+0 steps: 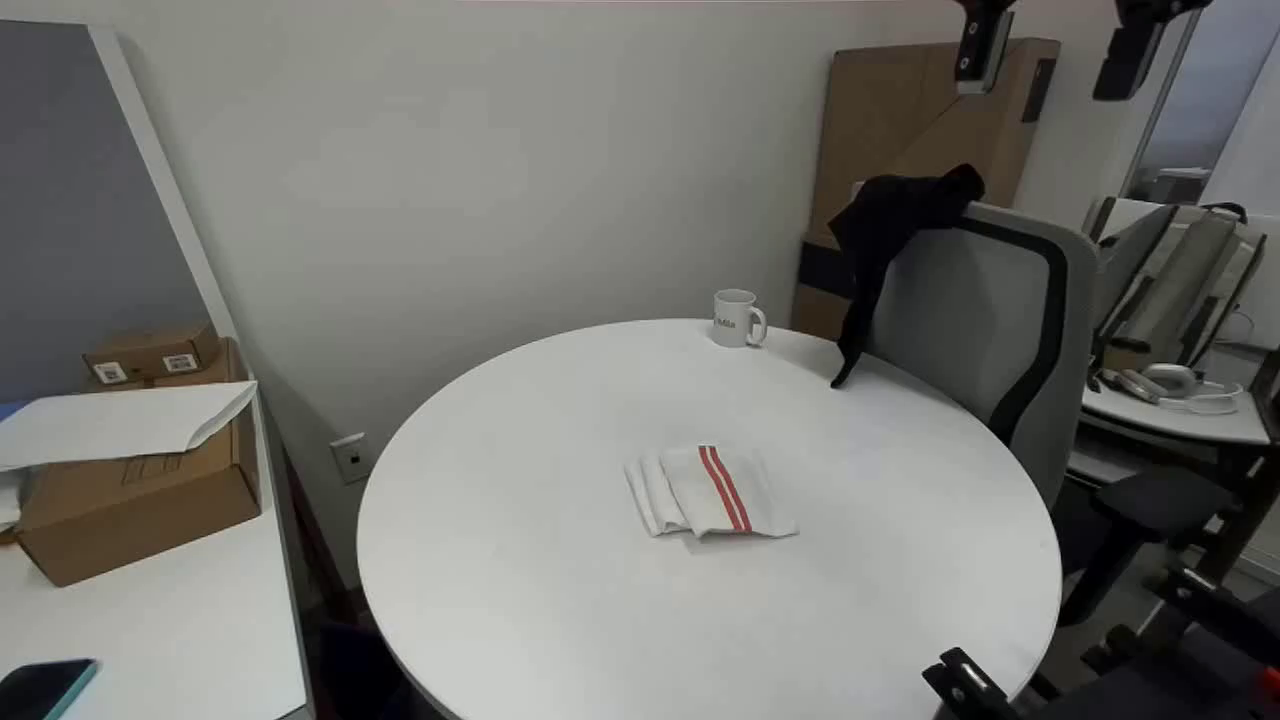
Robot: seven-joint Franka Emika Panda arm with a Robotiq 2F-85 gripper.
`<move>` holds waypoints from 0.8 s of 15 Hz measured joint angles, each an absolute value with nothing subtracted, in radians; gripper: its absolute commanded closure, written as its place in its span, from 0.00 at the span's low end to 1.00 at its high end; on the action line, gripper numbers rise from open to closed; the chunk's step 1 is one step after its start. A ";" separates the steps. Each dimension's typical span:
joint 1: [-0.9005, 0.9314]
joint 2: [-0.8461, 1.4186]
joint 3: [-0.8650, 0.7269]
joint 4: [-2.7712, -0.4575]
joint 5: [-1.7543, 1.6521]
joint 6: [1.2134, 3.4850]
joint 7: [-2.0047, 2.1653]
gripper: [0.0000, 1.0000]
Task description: Put the black cloth on the table
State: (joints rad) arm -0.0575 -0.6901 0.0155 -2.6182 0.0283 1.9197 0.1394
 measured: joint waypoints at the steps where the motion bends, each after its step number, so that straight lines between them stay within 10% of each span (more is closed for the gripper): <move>1: -0.057 -0.690 0.015 -2.618 0.028 1.920 0.139 0.00; 12: -0.057 -0.690 0.015 -2.619 0.028 1.918 0.128 0.00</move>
State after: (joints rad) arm -0.0568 -0.6902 0.0155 -2.6191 0.0278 1.9181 0.1275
